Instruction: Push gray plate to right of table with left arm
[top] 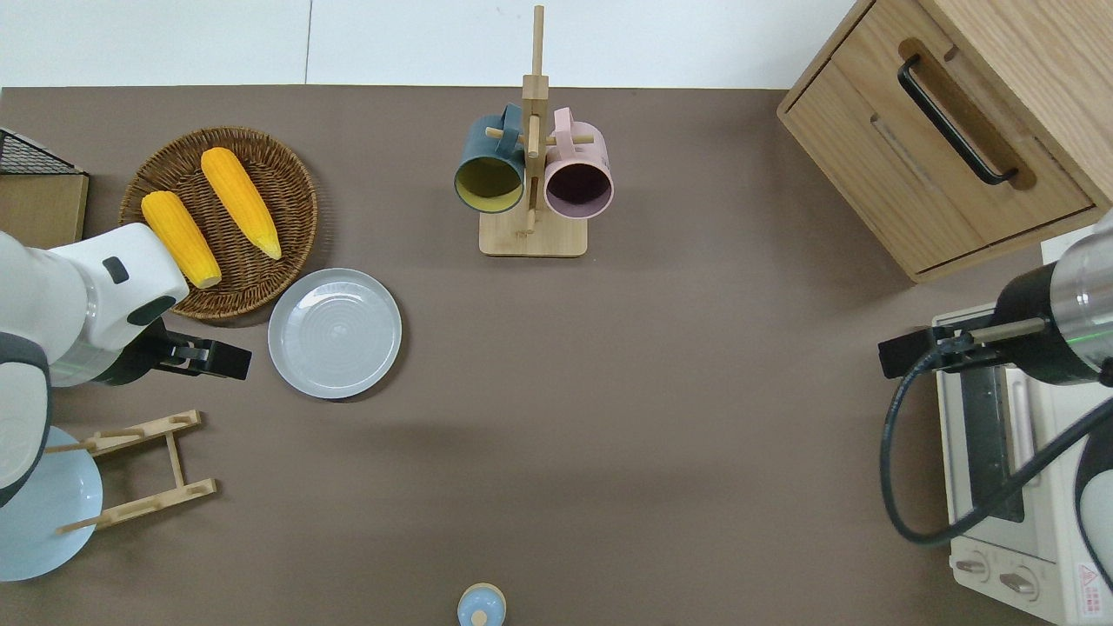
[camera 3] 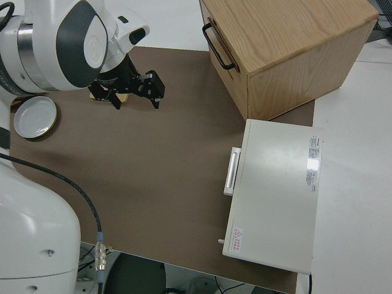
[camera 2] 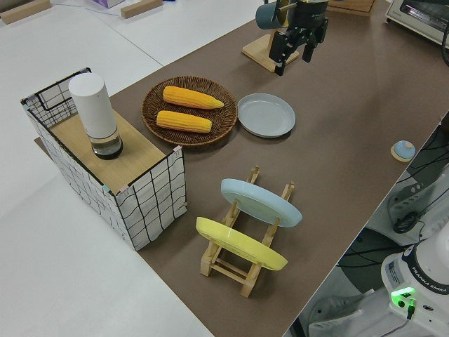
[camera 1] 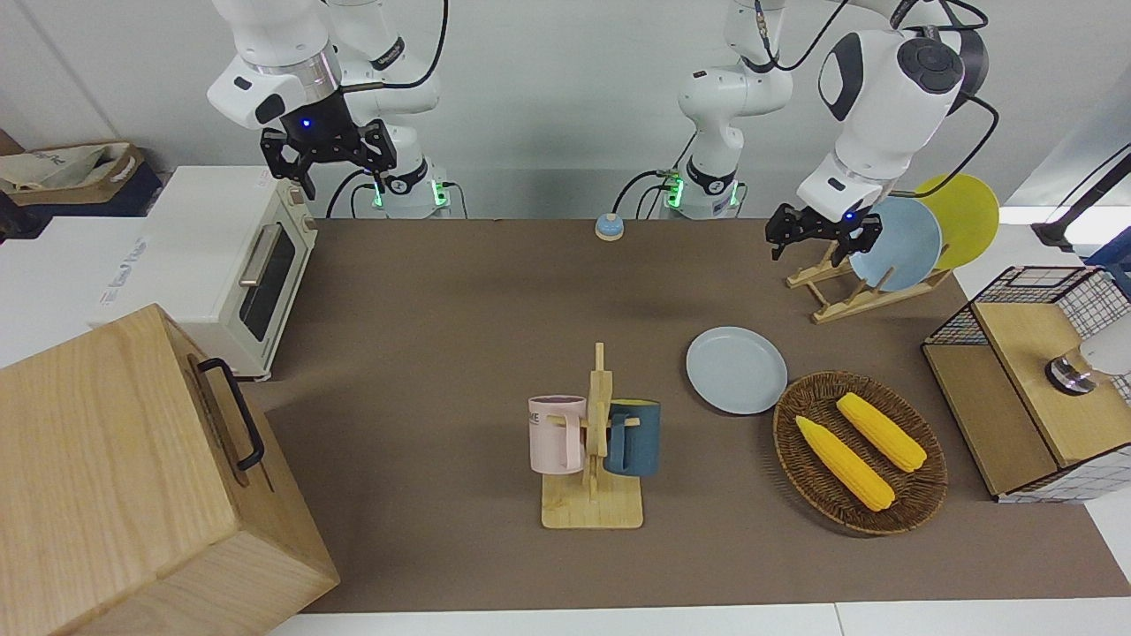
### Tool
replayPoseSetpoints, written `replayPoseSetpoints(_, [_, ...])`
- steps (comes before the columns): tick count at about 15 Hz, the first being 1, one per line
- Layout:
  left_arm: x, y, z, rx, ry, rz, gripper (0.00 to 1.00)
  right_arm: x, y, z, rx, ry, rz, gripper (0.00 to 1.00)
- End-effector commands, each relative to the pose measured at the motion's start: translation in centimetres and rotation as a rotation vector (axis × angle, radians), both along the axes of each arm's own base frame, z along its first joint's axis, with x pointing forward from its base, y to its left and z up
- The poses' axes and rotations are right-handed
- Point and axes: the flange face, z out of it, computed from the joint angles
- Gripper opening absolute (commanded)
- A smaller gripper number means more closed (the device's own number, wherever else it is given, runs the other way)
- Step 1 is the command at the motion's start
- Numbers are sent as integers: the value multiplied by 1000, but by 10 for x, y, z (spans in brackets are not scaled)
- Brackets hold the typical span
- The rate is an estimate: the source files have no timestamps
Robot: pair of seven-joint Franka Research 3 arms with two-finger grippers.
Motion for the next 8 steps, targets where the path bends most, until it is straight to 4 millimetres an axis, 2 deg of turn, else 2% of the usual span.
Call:
replayPoseSetpoints(1, [-4, 9, 2, 11, 14, 7, 1000, -2, -2, 4, 9, 5, -6, 983])
replayPoseSetpoints(4, [-3, 25, 5, 0, 15, 44, 998, -2, -2, 4, 9, 5, -5, 983])
replayPoseSetpoints(8, [-7, 33, 6, 1, 33, 93, 998, -2, -2, 4, 9, 5, -5, 983])
